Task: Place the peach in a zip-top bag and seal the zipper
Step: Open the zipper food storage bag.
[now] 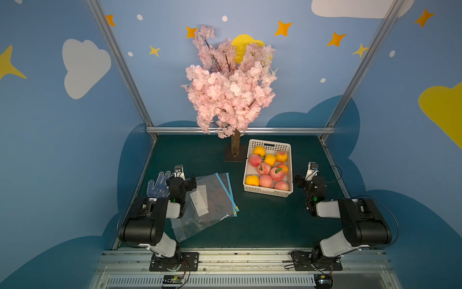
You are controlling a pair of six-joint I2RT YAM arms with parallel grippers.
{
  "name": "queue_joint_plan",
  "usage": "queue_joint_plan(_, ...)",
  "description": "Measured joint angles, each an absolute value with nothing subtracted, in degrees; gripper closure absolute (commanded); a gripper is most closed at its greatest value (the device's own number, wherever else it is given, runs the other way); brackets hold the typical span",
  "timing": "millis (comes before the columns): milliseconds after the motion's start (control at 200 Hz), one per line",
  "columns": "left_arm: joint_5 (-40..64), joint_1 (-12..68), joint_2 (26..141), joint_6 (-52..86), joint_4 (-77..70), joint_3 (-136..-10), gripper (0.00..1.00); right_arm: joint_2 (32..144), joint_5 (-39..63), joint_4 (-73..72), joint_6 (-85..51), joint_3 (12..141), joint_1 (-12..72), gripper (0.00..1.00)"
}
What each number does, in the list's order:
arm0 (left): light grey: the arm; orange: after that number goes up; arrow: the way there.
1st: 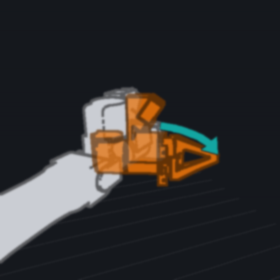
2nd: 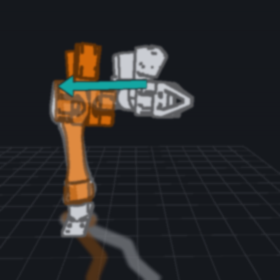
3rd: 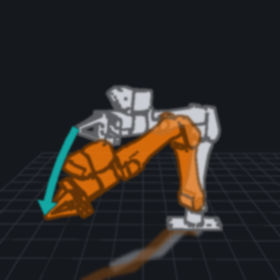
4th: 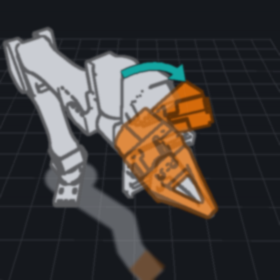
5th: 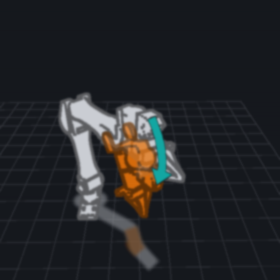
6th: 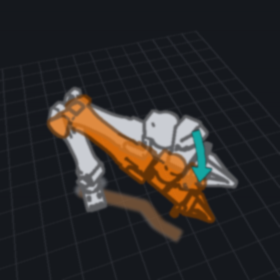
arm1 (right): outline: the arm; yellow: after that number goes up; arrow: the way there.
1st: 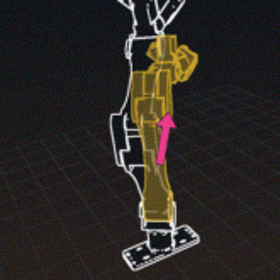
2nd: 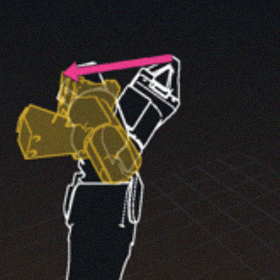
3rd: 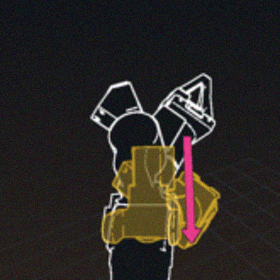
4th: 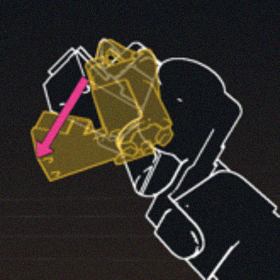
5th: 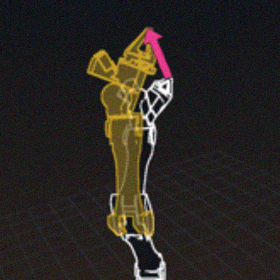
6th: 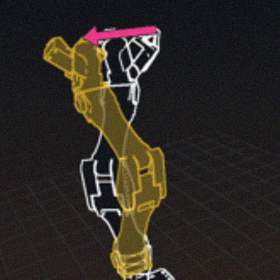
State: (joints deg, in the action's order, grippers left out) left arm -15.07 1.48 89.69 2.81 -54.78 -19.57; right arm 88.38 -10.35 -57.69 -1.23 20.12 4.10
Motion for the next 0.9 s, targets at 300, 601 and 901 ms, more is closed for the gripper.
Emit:
queue_joint_plan(300,-16.99,4.29,73.54,1.78,-43.09,-21.15,0.0,68.64,-15.73,-37.34,-2.66,23.9,4.23,0.02)
queue_joint_plan(601,-15.0,4.67,59.55,14.57,-9.8,-40.1,0.0,60.45,-11.7,-4.6,-13.67,45.23,4.23,0.02)
queue_joint_plan(901,-5.98,4.67,56.27,26.28,15.86,-46.76,0.0,64.4,4.78,14.02,-22.33,52.93,2.87,0.02)
